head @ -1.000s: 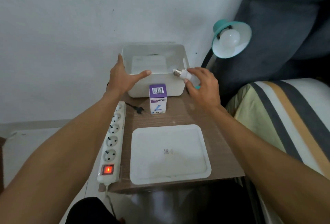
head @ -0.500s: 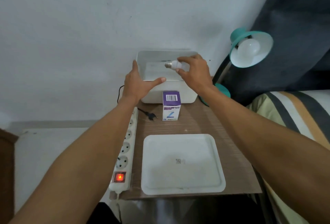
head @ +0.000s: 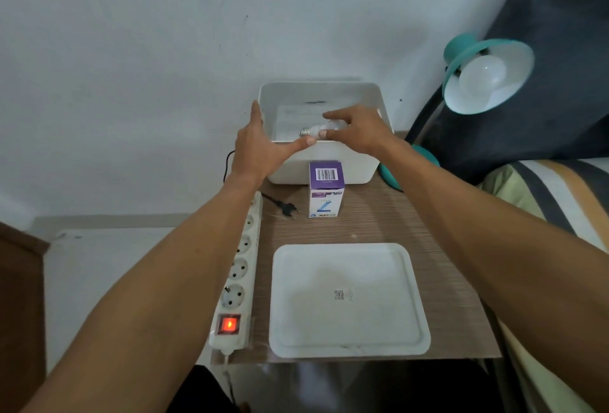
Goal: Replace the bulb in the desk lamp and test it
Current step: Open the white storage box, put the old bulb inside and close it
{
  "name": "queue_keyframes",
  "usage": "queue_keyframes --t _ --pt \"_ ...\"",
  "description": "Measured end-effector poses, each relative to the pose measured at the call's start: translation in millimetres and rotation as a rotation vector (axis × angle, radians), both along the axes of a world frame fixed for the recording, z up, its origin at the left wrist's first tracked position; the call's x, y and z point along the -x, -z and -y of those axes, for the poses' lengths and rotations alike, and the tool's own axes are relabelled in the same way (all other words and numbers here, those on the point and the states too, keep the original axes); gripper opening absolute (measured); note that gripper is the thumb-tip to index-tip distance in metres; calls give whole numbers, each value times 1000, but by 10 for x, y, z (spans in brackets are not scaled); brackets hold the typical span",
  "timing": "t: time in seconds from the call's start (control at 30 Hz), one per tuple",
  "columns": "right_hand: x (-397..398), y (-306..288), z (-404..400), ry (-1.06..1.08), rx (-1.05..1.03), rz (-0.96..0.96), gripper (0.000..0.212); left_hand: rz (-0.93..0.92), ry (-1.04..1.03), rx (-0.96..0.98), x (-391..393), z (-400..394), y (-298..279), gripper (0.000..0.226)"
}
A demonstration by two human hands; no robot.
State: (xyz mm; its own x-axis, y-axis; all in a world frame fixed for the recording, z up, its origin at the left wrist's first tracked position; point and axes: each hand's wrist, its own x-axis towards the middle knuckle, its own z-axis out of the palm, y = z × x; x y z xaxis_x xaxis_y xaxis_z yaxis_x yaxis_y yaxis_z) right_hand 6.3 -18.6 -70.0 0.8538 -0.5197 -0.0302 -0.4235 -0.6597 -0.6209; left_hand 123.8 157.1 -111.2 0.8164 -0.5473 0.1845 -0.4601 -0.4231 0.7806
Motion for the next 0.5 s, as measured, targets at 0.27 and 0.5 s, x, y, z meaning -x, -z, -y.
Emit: queue_keyframes --t 0.27,0.5 --pt "63 -17 -64 66 -44 58 60 -78 -19 -64 -29 7 -12 145" --pt "188 -130 -147 107 -66 93 58 -123 31 -225 -61 -29 -164 143"
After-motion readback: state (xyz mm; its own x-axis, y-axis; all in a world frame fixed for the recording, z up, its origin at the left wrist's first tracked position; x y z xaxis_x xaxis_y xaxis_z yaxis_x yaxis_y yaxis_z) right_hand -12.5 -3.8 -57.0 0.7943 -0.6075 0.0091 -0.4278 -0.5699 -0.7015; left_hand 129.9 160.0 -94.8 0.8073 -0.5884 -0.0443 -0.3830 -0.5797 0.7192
